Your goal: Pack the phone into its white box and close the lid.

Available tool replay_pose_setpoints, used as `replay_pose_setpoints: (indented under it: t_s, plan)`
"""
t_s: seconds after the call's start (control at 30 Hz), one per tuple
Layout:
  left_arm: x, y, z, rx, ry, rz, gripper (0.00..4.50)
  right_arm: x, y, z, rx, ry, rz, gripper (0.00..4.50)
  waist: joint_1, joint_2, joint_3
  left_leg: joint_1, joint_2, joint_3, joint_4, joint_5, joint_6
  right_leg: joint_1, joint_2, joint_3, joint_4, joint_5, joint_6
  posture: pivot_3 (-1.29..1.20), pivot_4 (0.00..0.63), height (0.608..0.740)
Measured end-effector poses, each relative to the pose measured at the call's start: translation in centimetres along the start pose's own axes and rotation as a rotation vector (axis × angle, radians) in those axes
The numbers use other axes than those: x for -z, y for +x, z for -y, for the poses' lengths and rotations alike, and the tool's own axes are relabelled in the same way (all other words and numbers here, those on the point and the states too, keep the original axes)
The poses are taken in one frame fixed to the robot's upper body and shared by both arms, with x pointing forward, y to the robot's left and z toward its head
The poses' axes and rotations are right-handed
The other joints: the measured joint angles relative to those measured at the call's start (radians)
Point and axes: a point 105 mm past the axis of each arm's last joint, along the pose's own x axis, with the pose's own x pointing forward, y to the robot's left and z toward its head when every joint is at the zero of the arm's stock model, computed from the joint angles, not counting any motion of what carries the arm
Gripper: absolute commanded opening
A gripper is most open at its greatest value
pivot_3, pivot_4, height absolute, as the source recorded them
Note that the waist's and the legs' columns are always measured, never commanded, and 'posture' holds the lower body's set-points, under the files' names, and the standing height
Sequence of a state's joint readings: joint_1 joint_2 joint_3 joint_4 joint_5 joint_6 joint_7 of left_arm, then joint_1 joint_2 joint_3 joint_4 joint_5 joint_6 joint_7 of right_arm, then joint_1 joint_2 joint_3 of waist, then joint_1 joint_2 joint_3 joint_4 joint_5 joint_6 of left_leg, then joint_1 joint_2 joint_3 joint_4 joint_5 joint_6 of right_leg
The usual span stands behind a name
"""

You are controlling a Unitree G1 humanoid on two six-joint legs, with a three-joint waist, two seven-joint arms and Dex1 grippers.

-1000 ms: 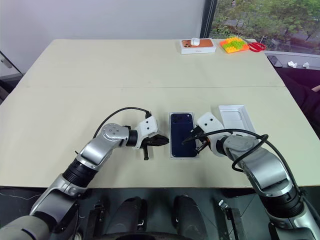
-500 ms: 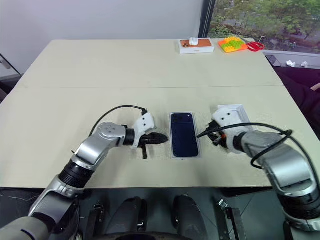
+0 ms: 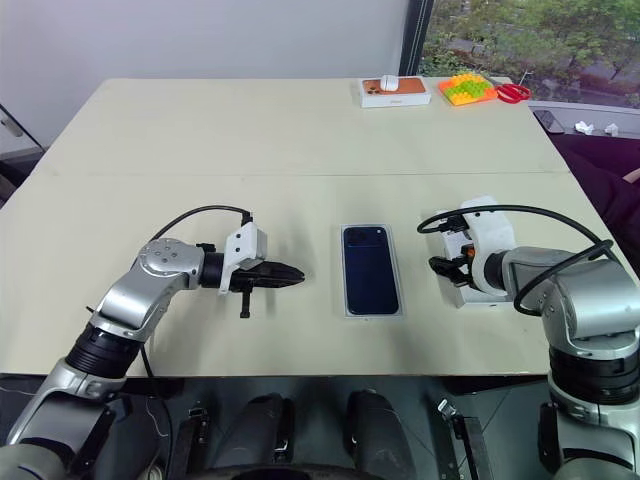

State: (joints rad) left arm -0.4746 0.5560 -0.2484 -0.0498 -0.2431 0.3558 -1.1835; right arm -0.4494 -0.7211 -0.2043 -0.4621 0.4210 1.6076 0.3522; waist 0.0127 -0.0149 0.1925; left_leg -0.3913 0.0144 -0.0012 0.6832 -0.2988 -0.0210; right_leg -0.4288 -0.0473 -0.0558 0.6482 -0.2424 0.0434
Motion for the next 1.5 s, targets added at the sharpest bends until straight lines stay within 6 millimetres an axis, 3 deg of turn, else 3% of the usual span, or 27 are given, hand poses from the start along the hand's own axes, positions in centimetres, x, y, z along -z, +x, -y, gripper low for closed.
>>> replay_pose_setpoints:
  t_s: [0.17,0.27,0.4,0.67,0.83,0.87,0.93,1.1,1.23,1.37,1.5]
  plan:
    - [-0.3,-0.2,0.8,0.074,0.004,0.022,0.25,0.5,0.8,0.7,0.051,0.041,-0.036,3.40,-0.001,0.000,0.000,0.000,0.000,0.000,0.000,0.000,0.000,0.000,0.001,0.000,0.001,0.000,0.000,0.00,0.150,0.740]
    - [-0.5,-0.1,1.0,0.082,0.018,0.029,0.25,0.8,1.3,0.8,0.055,0.063,-0.057,2.20,-0.002,0.000,0.000,0.001,0.001,0.000,0.000,0.000,0.000,0.000,0.001,0.000,0.001,0.000,0.000,0.00,0.150,0.740]
    - [-0.4,0.0,1.1,0.080,0.011,0.033,0.25,1.3,1.8,0.4,0.022,0.091,-0.083,0.12,-0.002,0.000,0.000,0.001,0.001,0.000,0.000,0.000,0.000,0.000,0.001,0.000,0.001,0.000,0.000,0.00,0.150,0.740]
    - [-0.2,0.0,1.0,0.061,0.002,0.042,0.25,0.7,1.8,-0.1,0.008,0.093,-0.075,0.05,-0.003,0.000,0.000,0.001,0.001,0.000,0.000,0.000,0.000,0.000,0.001,0.000,0.001,0.000,0.000,0.00,0.150,0.740]
    - [-0.1,-1.2,-0.9,-0.056,-0.019,0.057,0.25,-4.1,-0.5,-0.4,-0.061,0.101,0.122,0.05,-0.004,0.001,0.000,0.000,0.001,-0.001,0.000,0.000,0.000,-0.001,0.002,0.000,0.001,0.000,0.000,0.00,0.150,0.740]
    - [0.2,-1.6,-1.6,-0.100,-0.033,0.056,0.25,-5.4,-1.2,-1.5,-0.128,0.114,0.199,0.05,-0.005,0.001,0.000,0.001,0.002,-0.001,0.000,0.000,0.001,-0.001,0.003,0.000,0.001,0.000,0.000,0.00,0.150,0.740]
    - [0.6,-2.5,-3.4,-0.199,-0.051,0.057,0.25,-7.9,-3.0,-5.6,-0.360,0.102,0.360,0.05,-0.009,0.001,0.000,0.001,0.003,-0.001,-0.001,0.000,0.001,-0.001,0.004,0.000,0.002,0.000,0.000,0.00,0.150,0.740]
    - [1.2,-3.8,-5.0,-0.300,-0.076,0.067,0.25,-8.3,-4.2,-11.4,-0.673,0.144,0.441,0.05,-0.002,0.001,0.000,0.000,0.002,-0.001,0.000,0.000,0.001,-0.001,0.001,0.000,0.003,0.000,0.000,0.00,0.150,0.740]
    - [1.3,-4.5,-5.9,-0.334,-0.082,0.065,0.25,-8.4,-3.7,-16.8,-0.895,0.392,0.413,0.05,-0.006,0.000,0.000,0.000,0.002,0.000,0.000,0.000,0.001,-0.002,0.000,0.000,0.003,0.000,0.000,0.00,0.150,0.740]
    - [1.0,-4.6,-6.3,-0.343,-0.070,0.068,0.25,-8.3,-3.8,-19.7,-0.990,0.623,0.289,0.05,-0.009,-0.001,0.000,0.000,0.002,0.001,0.000,0.000,0.001,-0.002,0.000,0.000,0.003,0.000,0.000,0.00,0.150,0.740]
    - [1.0,-4.7,-6.4,-0.346,-0.069,0.066,0.25,-7.5,-2.3,-20.8,-0.945,0.830,0.166,0.05,-0.017,-0.001,0.000,0.000,0.002,0.000,0.000,0.000,0.001,-0.002,0.001,0.000,0.004,0.000,0.000,0.00,0.150,0.740]
